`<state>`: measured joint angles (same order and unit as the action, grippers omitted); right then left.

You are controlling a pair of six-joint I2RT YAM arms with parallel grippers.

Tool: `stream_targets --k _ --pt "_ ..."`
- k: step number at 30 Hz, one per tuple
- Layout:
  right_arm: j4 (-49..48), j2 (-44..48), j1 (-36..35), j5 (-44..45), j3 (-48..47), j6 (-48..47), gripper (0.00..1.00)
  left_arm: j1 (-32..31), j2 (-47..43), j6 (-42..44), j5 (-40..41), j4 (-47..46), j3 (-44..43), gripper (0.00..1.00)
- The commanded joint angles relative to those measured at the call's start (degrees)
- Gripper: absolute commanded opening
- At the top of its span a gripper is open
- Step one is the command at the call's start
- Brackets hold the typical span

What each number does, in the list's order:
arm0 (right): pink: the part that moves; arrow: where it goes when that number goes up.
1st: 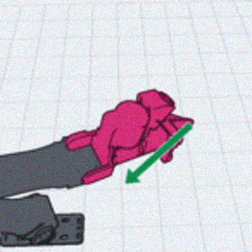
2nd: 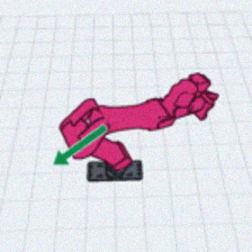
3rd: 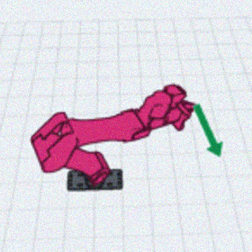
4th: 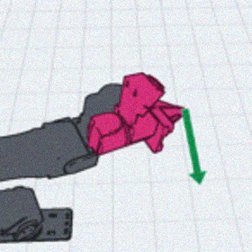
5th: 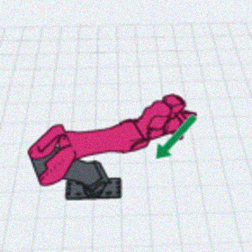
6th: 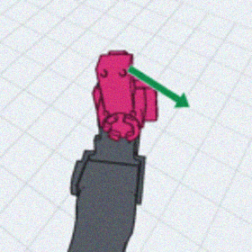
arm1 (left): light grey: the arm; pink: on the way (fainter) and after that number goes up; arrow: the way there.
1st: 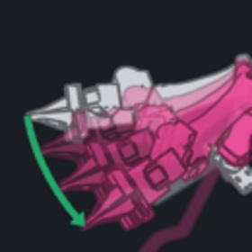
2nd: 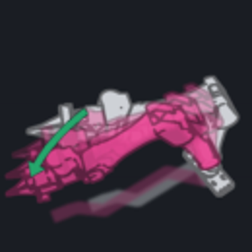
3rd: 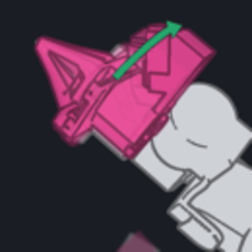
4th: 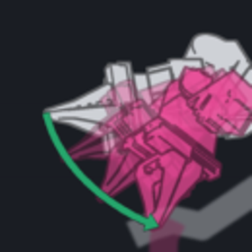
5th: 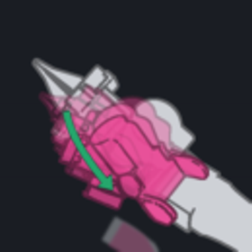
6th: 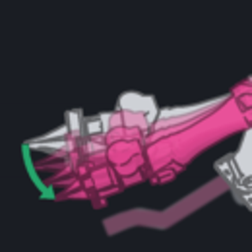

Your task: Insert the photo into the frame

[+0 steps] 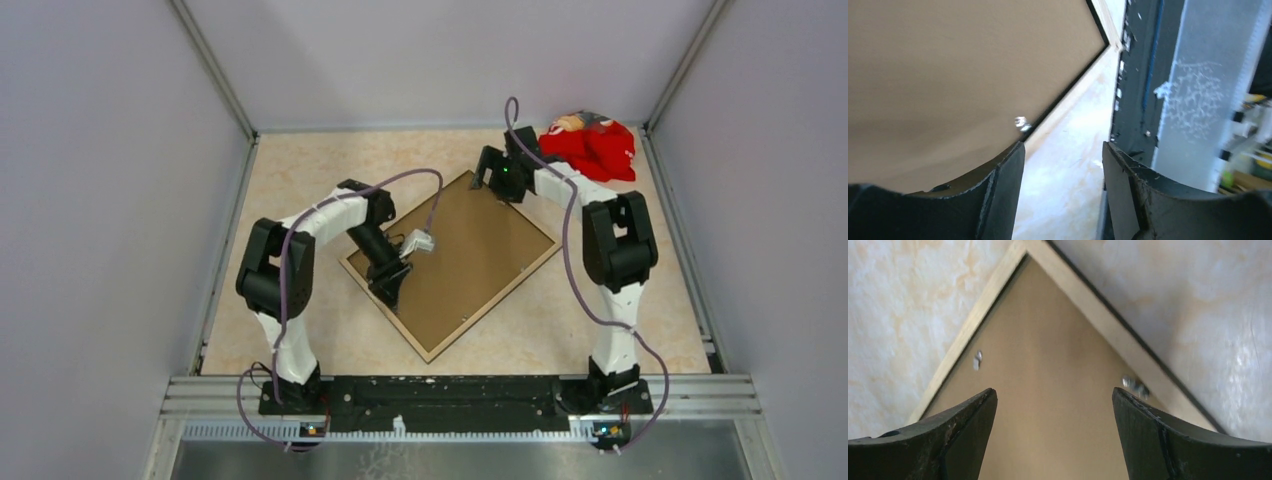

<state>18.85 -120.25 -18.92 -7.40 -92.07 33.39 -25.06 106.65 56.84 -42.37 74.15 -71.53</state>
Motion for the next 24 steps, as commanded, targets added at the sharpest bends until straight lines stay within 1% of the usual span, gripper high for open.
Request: stream_targets --k 1,3,6,8,11,14,16,18,21,24 --pt "4.6 12.0 0.1 2.5 4.6 -1.1 0.85 5.7 -3.4 8.0 -4.0 6.3 -11.8 0.65" --pt "5.4 16.5 0.1 4.3 8.2 -1.0 0.85 10.2 -1.6 3.3 -1.5 1.9 -17.7 0.63" --pt "6.5 23.1 0.1 5.3 14.0 -0.5 0.85 17.3 5.0 -6.8 2.1 -6.1 -25.0 0.55" --pt "7.7 27.8 0.1 4.5 18.5 0.1 0.85 22.1 10.0 -12.9 5.1 -10.3 -31.3 0.50" --pt "5.9 36.1 0.1 0.5 29.0 2.6 0.85 26.7 15.0 -18.2 6.5 -16.1 -34.5 0.41" --pt "4.1 43.6 0.1 -4.3 40.3 6.0 0.85 27.4 17.4 -19.4 9.2 -20.0 -33.2 0.35" --pt "2.3 47.2 0.0 -7.5 47.4 8.0 0.85 27.4 18.0 -19.3 7.6 -20.8 -31.2 0.33" --pt "1.6 50.1 0.0 -8.9 52.4 9.2 0.85 27.1 17.9 -18.9 4.9 -20.7 -29.1 0.32" --pt "-0.9 52.0 0.1 -11.0 57.7 11.1 0.85 26.3 16.7 -17.1 2.7 -20.9 -25.2 0.30" --pt "-4.6 50.0 0.0 -12.6 59.6 12.5 0.85 25.3 15.7 -15.3 2.8 -20.9 -21.4 0.29"
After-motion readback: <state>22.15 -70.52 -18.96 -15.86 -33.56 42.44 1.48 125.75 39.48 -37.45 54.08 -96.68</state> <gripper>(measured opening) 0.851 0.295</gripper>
